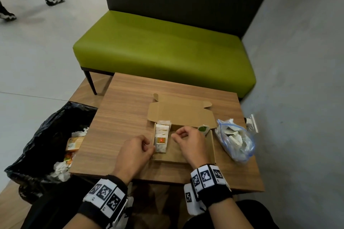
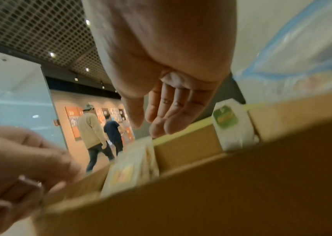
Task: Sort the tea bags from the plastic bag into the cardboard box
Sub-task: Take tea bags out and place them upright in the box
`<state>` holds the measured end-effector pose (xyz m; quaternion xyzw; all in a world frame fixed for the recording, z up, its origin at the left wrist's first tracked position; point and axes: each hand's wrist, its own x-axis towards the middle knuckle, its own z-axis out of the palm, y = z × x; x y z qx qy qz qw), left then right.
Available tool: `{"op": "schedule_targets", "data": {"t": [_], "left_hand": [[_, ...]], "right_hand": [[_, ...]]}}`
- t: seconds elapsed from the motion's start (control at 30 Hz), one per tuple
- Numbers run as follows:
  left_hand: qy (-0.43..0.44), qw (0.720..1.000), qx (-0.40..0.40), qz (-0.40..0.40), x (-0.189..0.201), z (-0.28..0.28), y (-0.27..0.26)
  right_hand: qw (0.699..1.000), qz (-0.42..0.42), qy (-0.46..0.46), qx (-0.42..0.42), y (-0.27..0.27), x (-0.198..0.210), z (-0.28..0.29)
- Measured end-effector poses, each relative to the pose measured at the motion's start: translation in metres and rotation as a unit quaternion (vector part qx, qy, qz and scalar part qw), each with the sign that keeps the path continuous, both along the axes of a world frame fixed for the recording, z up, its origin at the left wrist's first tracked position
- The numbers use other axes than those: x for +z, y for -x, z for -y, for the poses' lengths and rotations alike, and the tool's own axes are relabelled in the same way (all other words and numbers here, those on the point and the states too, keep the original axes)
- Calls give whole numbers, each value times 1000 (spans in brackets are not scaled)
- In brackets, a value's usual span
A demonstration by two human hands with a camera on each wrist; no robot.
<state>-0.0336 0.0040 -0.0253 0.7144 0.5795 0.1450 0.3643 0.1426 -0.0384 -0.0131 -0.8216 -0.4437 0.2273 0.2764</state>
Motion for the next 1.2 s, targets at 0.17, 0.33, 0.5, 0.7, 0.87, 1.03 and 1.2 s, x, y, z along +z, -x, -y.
{"op": "schedule_targets", "data": {"t": [0.17, 0.33, 0.5, 0.7, 0.87, 1.03, 1.2], "left_hand": [[-71, 996, -34, -29, 24, 10, -27], [-127, 965, -227, 5, 45, 31, -85], [-150, 907, -393, -20, 51, 40, -158], [-193, 859, -455, -133, 31, 37, -186], [-235, 843, -457, -162, 19, 39, -177], [-220, 860, -449, -102, 13, 45, -174], [-209, 870, -441, -69, 14, 50, -172]], "right_hand": [[981, 132, -121, -75, -53, 45, 34], [961, 227, 29, -154, -125, 58, 63], [968, 176, 145, -104, -146, 45, 72], [969, 166, 152, -98, -139, 36, 78], [967, 172, 149, -115, -141, 32, 78], [974, 153, 118, -116, -136, 32, 76], [944, 234, 217, -82, -128, 35, 69]]}}
